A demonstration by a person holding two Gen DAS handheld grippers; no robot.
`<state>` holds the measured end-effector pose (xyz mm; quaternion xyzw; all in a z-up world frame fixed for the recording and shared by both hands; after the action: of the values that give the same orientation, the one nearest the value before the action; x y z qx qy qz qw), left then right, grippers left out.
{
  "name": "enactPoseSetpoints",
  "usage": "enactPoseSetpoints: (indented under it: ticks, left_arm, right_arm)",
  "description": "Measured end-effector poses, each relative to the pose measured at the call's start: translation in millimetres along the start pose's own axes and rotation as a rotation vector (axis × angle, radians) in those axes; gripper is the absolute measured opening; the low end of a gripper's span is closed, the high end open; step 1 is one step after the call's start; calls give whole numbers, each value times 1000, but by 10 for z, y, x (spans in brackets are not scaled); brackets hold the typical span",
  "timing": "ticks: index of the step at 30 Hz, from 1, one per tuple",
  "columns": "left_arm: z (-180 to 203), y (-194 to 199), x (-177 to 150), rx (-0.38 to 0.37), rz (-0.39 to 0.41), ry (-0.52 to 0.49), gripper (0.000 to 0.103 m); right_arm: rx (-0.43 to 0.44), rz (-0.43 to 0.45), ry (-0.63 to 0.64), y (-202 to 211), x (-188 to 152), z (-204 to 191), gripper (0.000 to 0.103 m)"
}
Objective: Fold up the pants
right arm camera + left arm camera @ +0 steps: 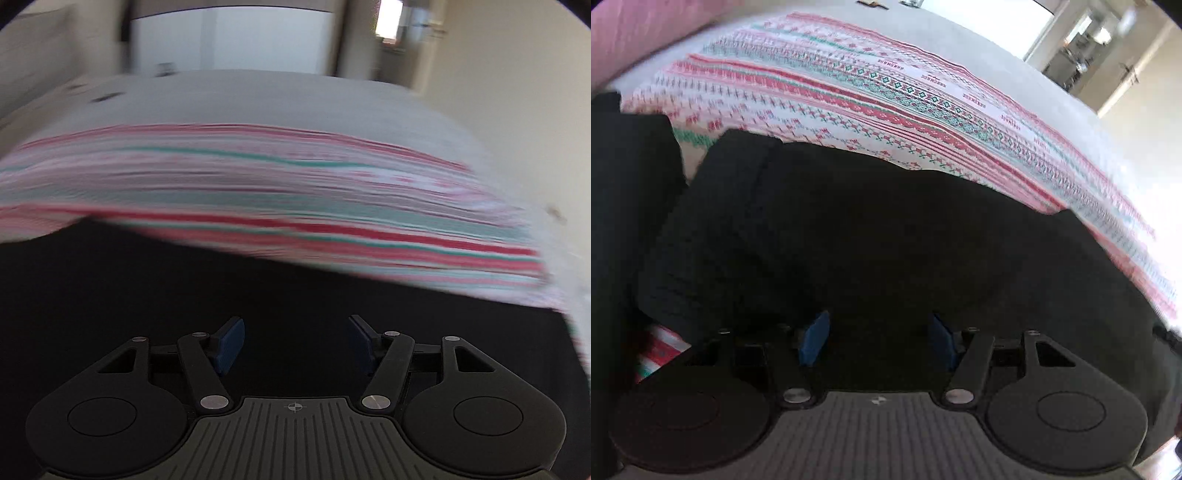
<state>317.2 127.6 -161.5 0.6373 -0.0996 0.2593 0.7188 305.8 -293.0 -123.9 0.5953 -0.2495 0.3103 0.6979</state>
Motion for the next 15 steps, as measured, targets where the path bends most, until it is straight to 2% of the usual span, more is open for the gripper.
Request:
enactPoseSetpoints:
  ticks: [2,4,6,8,10,14,15]
  left_arm:
    - [-73,37,-48,-25,-15,15,59]
    - [-119,70,-113,-51,-29,10,59]
    - [-148,116,-170,-67,-32,1,56]
    - [-216,141,-191,-78,-38,19,50]
    - [-285,173,-201,-93,-45,40,45]
    - [-308,258,-166,-110,-34,54,45]
    - [-280,296,-168,-142,-26,57,46]
  right_arm:
    - [48,-10,-9,-12,-136,-406,62]
    - [113,-106,44,-63,-408,-793,62]
    - [61,-93,105,25,-612,-1007,62]
    - [29,-107,117,168,-729,-1082,62]
    - [36,-115,103,278,-866,-1067,62]
    - [51,-99,25,443,-1071,-951,62]
    - [58,-89,19,462,-1085,-932,62]
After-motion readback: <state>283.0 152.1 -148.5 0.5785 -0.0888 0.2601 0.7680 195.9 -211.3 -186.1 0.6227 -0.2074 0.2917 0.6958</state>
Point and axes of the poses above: each gripper's, at about its wrist camera, not at the fingertips, and y roughly against the way its jaws point, z to its right, x to its top, the point moved 5 cm from there along -y, roughly the way its jaws point, and after that the axes turned 8 degrees about x, right-handed, at the moved point
